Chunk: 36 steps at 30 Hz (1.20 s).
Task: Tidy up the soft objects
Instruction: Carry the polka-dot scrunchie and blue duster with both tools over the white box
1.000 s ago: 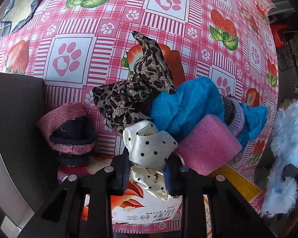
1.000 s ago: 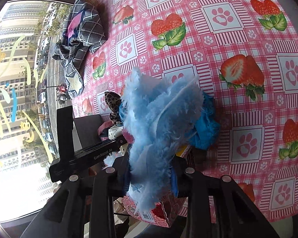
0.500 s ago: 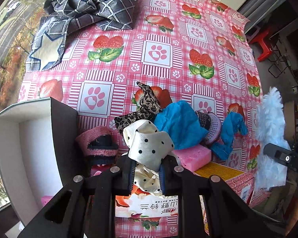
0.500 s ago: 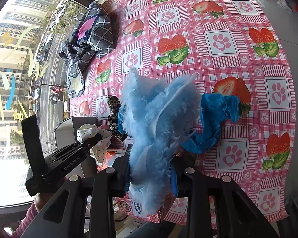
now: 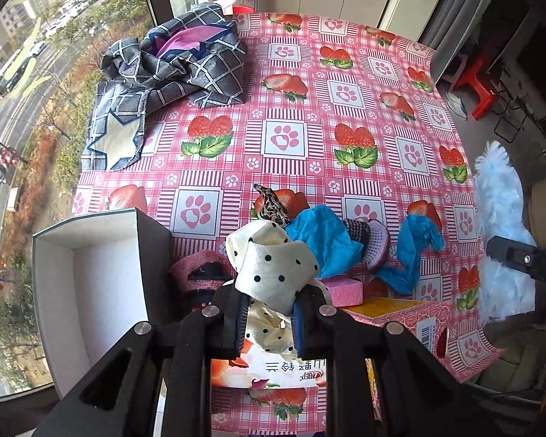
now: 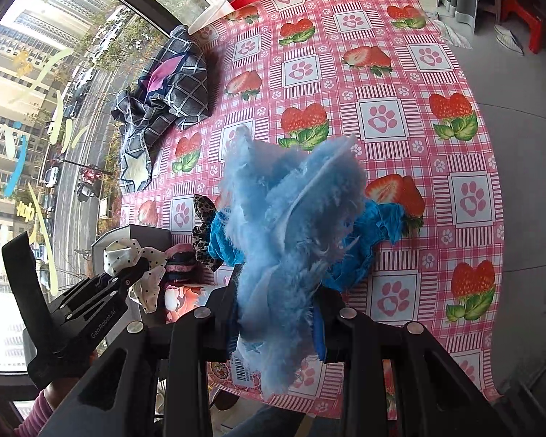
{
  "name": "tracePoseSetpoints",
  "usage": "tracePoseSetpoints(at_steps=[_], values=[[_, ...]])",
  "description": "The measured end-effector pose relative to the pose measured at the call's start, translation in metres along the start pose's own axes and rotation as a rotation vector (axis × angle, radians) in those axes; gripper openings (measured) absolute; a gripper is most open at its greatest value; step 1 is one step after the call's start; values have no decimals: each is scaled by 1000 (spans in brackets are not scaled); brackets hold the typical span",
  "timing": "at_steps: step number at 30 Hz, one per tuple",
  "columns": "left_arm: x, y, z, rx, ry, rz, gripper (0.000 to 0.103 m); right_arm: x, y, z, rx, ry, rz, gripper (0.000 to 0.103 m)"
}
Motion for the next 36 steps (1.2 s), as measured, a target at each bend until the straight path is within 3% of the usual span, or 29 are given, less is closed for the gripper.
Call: tracePoseSetpoints(at_steps=[17,36], values=[[31,47,-7,-13,-18,6,22,17,36,-32,84,40,28,33],[51,76,-24,-55,-12,14,22,2,90,-77,132,40,-17,33]])
Point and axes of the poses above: each gripper's, at about its wrist camera, not at the fingertips, and x roughly against the way its jaws point, z to its right, y to its underside, the point moved 2 cm from there along -x, roughly the way its jaws point, and after that the axes turned 2 degrees about y, right-handed, at the moved point
